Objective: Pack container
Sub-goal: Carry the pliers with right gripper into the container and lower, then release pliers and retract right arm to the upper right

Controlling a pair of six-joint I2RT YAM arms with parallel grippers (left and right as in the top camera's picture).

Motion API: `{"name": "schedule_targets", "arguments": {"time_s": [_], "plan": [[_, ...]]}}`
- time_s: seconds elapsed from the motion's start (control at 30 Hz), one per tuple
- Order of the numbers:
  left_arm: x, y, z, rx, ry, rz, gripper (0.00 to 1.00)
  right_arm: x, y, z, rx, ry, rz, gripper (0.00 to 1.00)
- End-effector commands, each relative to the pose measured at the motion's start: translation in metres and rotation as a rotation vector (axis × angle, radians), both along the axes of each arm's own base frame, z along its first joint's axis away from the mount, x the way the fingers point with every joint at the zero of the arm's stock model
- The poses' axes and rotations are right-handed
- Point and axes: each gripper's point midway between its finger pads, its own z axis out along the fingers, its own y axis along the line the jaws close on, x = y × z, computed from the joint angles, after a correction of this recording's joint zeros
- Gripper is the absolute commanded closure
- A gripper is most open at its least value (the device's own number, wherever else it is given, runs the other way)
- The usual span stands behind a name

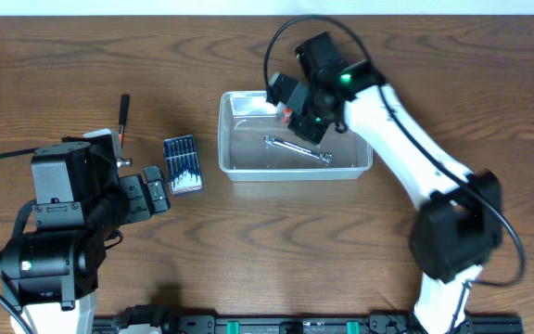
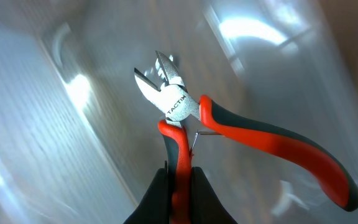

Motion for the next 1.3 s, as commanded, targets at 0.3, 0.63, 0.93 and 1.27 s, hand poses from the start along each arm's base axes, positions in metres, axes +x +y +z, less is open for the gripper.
{"name": "schedule_targets", "arguments": {"time_s": [0.3, 0.63, 0.93, 1.27], "plan": [[0.0, 0.002, 0.009, 0.014, -0.024, 0.001, 0.02, -0.016, 0.011, -0.045, -0.026, 0.124, 0.062, 0.96], [-0.001, 0.002, 0.008, 0.013, -0.018, 0.001, 0.01, -0.02, 0.009, -0.05, -0.038, 0.148, 0.061, 0.61], [-0.003, 0.001, 0.006, 0.013, -0.006, 0.001, 0.02, -0.005, 0.017, -0.031, 0.001, 0.096, 0.014, 0.45], [0.001, 0.002, 0.021, 0.014, -0.045, 0.001, 0.01, 0.057, -0.014, 0.179, 0.199, -0.294, -0.338, 0.01]]}}
